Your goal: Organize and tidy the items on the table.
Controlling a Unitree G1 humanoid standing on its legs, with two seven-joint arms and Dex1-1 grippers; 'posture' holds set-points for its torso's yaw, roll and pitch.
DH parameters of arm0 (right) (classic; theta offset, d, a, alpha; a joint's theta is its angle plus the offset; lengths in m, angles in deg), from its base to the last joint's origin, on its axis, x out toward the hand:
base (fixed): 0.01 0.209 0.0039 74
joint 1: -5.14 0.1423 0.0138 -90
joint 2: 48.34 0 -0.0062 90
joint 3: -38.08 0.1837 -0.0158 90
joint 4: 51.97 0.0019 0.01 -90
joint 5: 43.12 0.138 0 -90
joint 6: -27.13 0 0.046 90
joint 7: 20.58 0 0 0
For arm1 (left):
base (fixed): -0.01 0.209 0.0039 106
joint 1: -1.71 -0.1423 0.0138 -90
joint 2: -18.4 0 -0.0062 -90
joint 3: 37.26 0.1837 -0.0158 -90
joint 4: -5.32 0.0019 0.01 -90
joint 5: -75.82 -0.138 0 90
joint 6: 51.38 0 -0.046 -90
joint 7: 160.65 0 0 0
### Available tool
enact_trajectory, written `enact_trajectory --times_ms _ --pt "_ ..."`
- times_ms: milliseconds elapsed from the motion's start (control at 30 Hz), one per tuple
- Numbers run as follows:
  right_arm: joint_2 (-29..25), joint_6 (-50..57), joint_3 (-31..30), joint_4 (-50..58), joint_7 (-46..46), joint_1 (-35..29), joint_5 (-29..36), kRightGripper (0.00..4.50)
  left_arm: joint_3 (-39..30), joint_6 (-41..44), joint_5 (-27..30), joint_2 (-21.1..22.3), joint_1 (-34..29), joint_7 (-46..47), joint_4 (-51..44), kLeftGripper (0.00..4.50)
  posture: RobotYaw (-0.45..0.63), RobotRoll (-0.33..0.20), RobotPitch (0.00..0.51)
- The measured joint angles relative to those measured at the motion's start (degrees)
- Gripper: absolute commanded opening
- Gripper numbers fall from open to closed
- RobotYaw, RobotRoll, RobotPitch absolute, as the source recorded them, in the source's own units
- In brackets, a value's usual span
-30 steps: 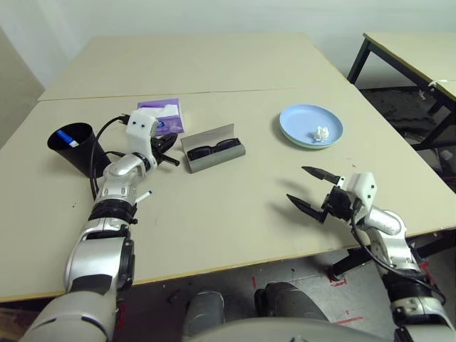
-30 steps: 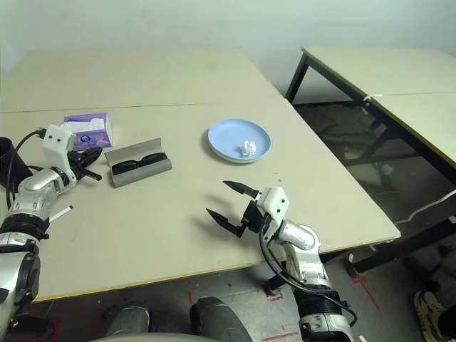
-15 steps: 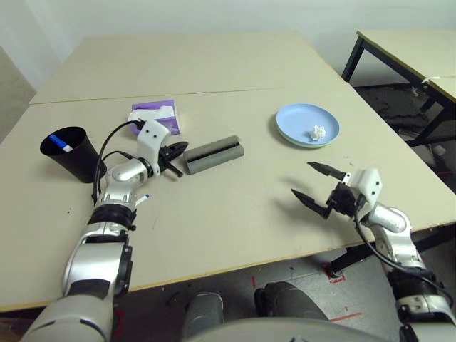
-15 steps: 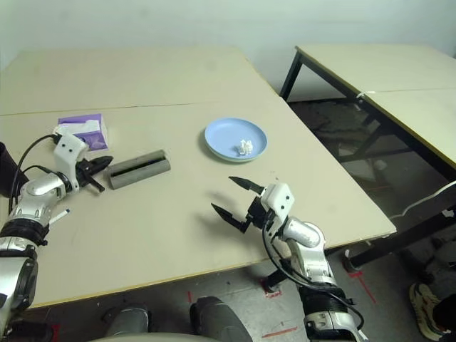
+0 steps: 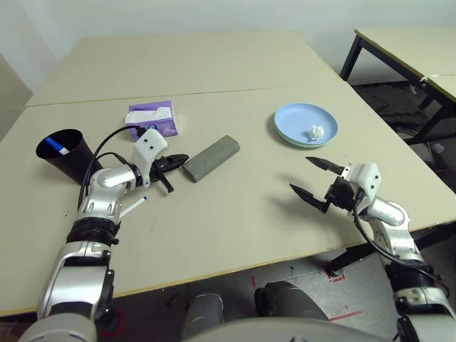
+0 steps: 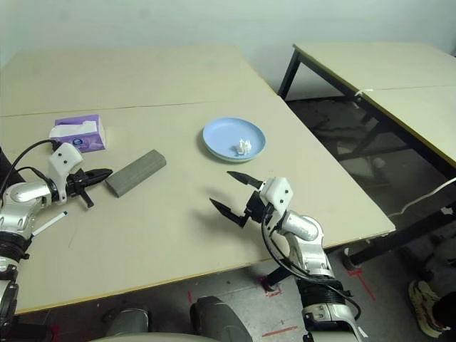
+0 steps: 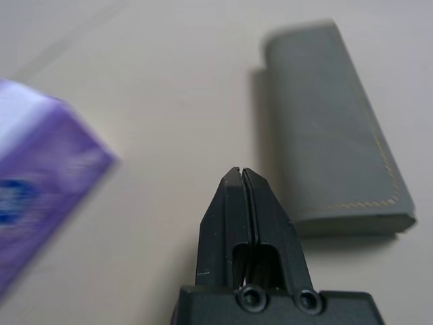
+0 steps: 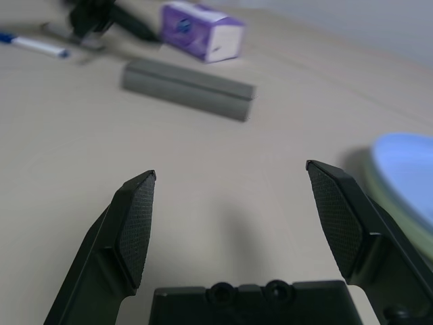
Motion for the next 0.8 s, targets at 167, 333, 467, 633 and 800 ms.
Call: enact_trajectory --times_ms 167,333,467,633,800 --pt "-0.6 -1.0 -0.7 -1.6 3.9 0.7 0.3 4.50 -4.2 11.2 7.3 7.3 -4.9 -5.3 -14.6 0.04 -0.03 0.000 0.053" --pt "-1.1 -1.7 -1.2 -2.6 7.1 1.8 0.4 4.50 -5.7 22.4 12.0 21.0 -18.6 -15.4 -31.5 0.04 0.00 0.000 0.058" --pt "-0.1 -1.7 -1.7 -3.6 7.7 4.2 0.4 4.50 -10.7 25.4 10.9 31.5 -29.6 -20.7 -38.6 0.04 0.02 0.000 0.062" --pt "2.1 -1.4 -3.2 -3.8 7.8 6.2 0.4 4.50 -18.7 33.7 9.3 36.9 -37.2 -22.7 -44.6 1.34 0.04 0.000 0.080" --pt "2.5 -1.2 -4.5 -3.4 8.4 6.2 0.4 4.50 -22.2 39.7 6.8 39.6 -38.5 -22.1 -47.3 3.10 0.05 0.000 0.092"
